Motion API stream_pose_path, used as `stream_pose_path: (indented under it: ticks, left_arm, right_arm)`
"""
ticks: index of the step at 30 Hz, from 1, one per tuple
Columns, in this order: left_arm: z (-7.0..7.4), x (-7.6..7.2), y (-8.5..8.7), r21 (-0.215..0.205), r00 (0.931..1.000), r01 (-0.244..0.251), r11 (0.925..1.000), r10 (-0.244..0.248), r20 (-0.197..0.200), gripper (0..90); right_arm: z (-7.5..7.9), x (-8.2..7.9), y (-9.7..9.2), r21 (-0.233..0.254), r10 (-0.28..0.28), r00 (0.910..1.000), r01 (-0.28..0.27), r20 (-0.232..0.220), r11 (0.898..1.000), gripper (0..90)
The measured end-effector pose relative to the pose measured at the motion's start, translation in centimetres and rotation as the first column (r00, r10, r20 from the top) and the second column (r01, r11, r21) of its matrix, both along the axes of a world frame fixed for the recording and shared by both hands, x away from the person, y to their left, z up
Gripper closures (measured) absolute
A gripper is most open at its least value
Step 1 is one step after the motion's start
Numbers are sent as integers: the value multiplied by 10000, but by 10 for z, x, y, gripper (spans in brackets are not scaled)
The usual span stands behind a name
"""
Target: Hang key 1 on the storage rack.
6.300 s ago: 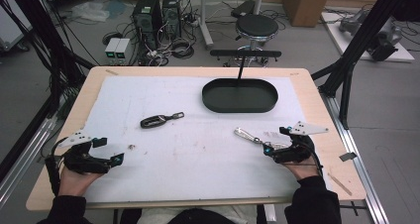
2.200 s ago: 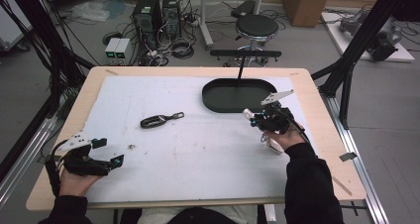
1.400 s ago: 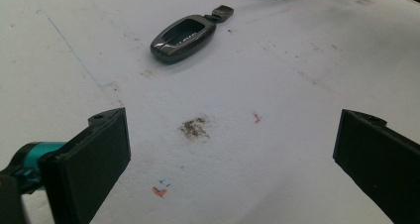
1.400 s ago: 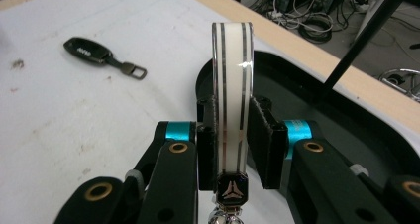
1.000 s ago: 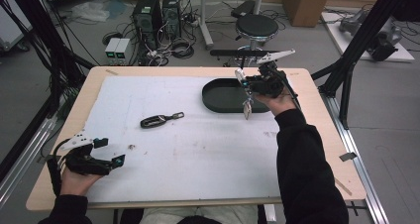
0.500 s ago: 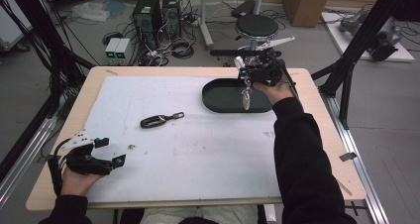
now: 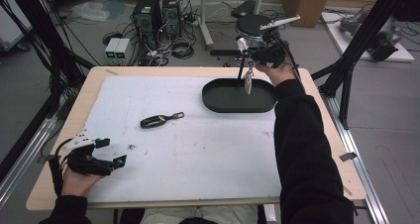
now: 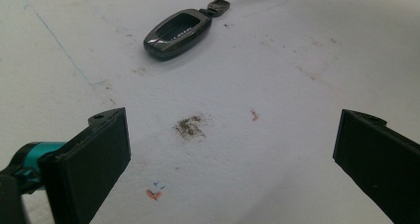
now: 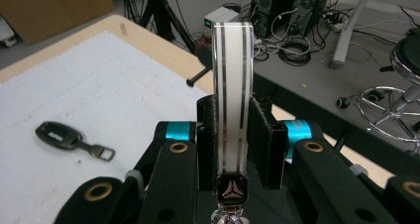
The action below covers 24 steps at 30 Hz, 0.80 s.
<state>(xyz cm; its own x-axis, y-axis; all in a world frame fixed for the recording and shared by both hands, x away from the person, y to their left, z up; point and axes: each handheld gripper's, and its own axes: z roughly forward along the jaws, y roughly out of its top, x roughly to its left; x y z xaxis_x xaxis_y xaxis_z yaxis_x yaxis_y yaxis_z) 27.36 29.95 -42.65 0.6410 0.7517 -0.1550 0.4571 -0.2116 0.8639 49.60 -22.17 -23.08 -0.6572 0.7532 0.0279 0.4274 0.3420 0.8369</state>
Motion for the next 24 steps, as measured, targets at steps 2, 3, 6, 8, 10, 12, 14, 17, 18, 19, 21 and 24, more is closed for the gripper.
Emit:
stream_pose_path:
  ticks: [2,3,6,8,10,12,14,17,18,19,21,24]
  left_arm:
    - [0,0,0,0,10000,4,10000,-4,-39,17]
    - [-1,1,0,-19,10000,6,10000,-6,-56,17]
    - [-1,1,0,10,10000,34,10000,-34,-80,17]
    - [-1,2,0,39,9999,57,10000,-57,-94,17]
    - [-1,2,-1,23,9999,67,10000,-67,-120,17]
    - [-1,2,-1,22,9999,84,10000,-84,-122,17]
    - [-1,2,-1,34,9999,130,9999,-130,-100,17]
    - [-1,1,0,16,9999,145,9999,-145,-89,17]
    - [-1,1,1,-22,9999,130,9999,-130,-62,17]
    - [-1,1,1,-38,9999,121,9999,-121,-77,17]
    - [-1,2,1,-44,9999,124,9999,-125,-84,17]
    - [-2,2,1,-31,9998,190,9998,-190,-104,17]
  right_arm:
    - [2,5,0,125,-10,10000,11,-42,9999,752]
    - [3,6,1,110,1,10000,-1,-63,9999,752]
    - [6,11,3,-82,-22,10000,21,-49,10000,752]
    - [11,15,5,-61,-42,10000,42,-34,10000,752]
    - [15,18,7,-142,-74,10000,74,50,9999,752]
    - [19,23,11,-262,-87,9999,90,116,9996,752]
    - [21,27,15,-379,-161,9998,164,83,9991,752]
    - [21,35,22,-499,-216,9998,218,54,9985,752]
    - [21,36,23,-501,-202,9998,207,91,9985,752]
    - [20,38,25,-464,-235,9997,239,91,9986,752]
    - [17,41,28,-419,-192,9998,195,66,9989,751]
    - [14,46,32,-544,-335,9994,340,107,9979,752]
